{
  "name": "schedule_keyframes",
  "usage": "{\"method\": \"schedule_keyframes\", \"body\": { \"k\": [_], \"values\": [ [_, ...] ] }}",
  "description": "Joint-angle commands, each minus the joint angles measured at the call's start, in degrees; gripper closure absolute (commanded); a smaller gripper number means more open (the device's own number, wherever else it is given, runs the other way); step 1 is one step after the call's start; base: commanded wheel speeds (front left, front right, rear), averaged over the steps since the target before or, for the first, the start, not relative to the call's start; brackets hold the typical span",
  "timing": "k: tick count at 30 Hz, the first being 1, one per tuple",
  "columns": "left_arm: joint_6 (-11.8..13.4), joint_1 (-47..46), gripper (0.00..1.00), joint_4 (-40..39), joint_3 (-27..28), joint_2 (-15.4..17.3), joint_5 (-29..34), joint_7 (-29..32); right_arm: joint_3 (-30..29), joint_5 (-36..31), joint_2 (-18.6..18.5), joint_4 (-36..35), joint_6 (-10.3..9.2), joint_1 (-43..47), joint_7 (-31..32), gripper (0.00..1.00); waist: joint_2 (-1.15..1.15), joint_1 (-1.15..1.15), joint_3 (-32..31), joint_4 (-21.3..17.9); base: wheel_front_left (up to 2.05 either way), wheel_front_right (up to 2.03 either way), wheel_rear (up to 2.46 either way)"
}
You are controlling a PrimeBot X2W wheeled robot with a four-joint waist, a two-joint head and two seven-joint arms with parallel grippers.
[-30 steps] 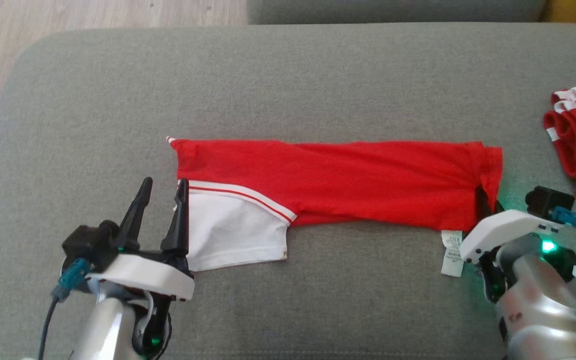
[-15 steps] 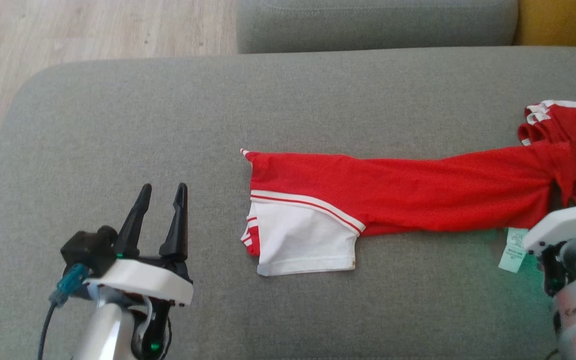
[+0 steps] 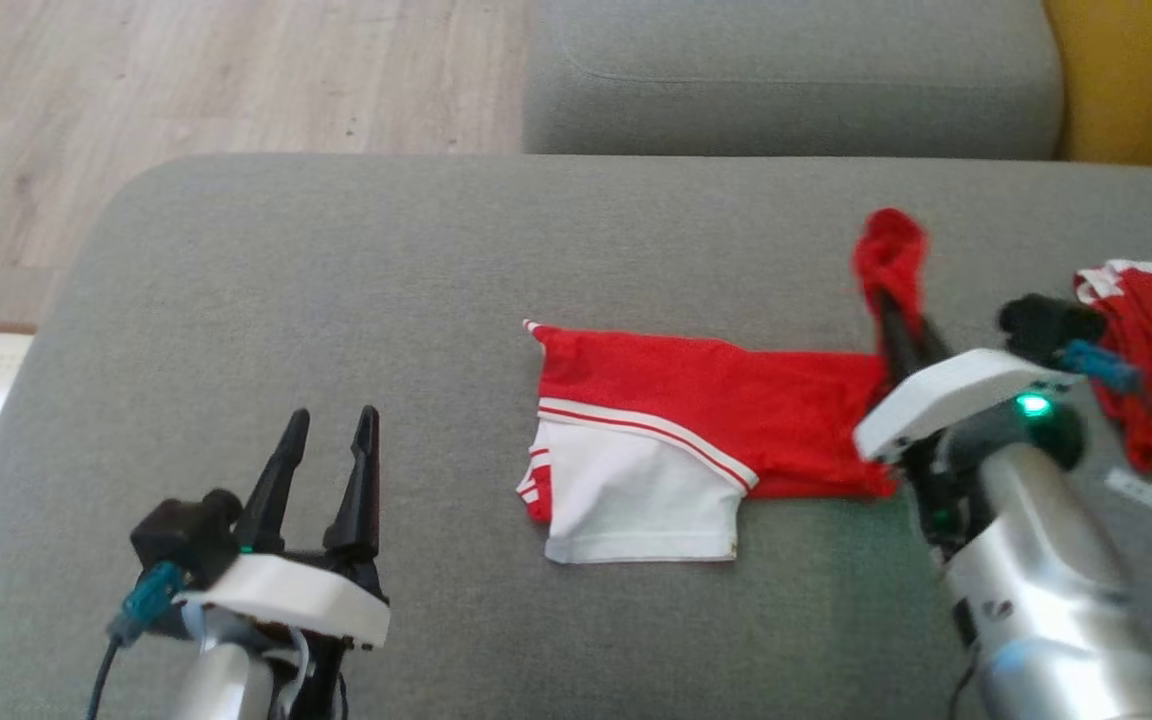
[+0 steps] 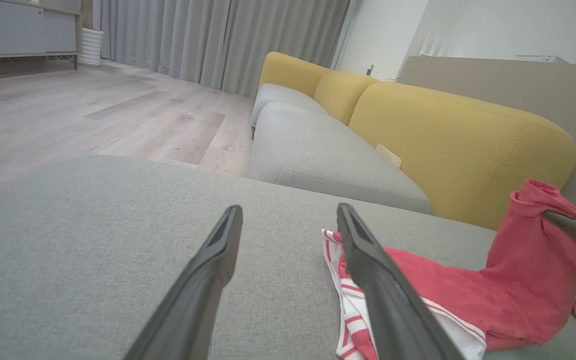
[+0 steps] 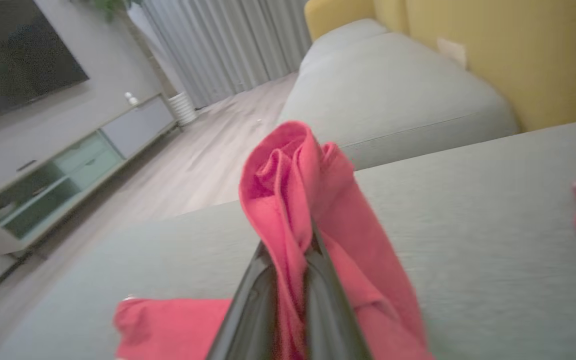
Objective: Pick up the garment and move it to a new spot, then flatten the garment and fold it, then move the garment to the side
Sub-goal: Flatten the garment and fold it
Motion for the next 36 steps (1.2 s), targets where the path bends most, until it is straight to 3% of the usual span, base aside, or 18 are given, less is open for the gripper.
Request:
{"method": "schedule_keyframes", "body": {
  "k": [1, 7, 16, 28, 29, 30, 36],
  "values": [
    [-0.16, -1.27, 0.0, -1.45, 1.52, 0.17, -0.01, -0.45, 5.94, 4.83, 0.63, -4.07, -0.05, 0.16, 0.33, 1.0, 0.0, 0.0, -0.35, 1.37, 0.0, 0.0, 0.0],
    [-0.22, -1.4, 0.0, -1.1, 0.45, 0.17, 0.0, -0.45, 16.11, 13.66, 0.65, -5.18, -0.05, 1.8, -1.34, 1.0, 0.0, 0.0, -0.33, 4.66, 0.0, 0.0, 0.0],
    [-0.28, -1.9, 0.0, -0.72, -0.48, 0.17, -0.1, -0.45, 26.01, 22.58, 0.66, 1.01, -0.05, -0.52, -4.97, 1.0, 0.0, 0.0, 1.2, 9.02, 0.0, 0.0, 0.0],
    [-0.33, -2.86, 0.0, -0.35, -1.95, 0.17, -0.49, -0.45, 38.05, 32.18, 0.66, 7.9, -0.05, -4.71, -8.07, 1.0, 0.0, 0.0, 2.92, 11.52, 0.0, 0.0, 0.0],
    [-0.33, -2.99, 0.0, -0.31, -2.08, 0.17, -0.54, -0.45, 39.42, 32.67, 0.66, 8.54, -0.05, -4.95, -7.97, 0.65, 0.0, 0.0, 3.04, 11.62, 0.0, 0.0, 0.0],
    [-0.33, -3.11, 0.0, -0.29, -2.18, 0.17, -0.59, -0.45, 40.77, 33.14, 0.66, 8.79, -0.05, -5.13, -8.05, 0.0, 0.0, 0.0, 3.15, 11.7, 0.0, 0.0, 0.0],
    [-0.32, -3.29, 0.0, 0.03, -2.0, 0.17, -0.55, -0.45, 48.7, 40.36, 0.66, 2.96, -0.05, -4.83, -7.81, 0.0, 0.0, 0.0, 3.12, 11.22, 0.0, 0.0, 0.0]
  ]
}}
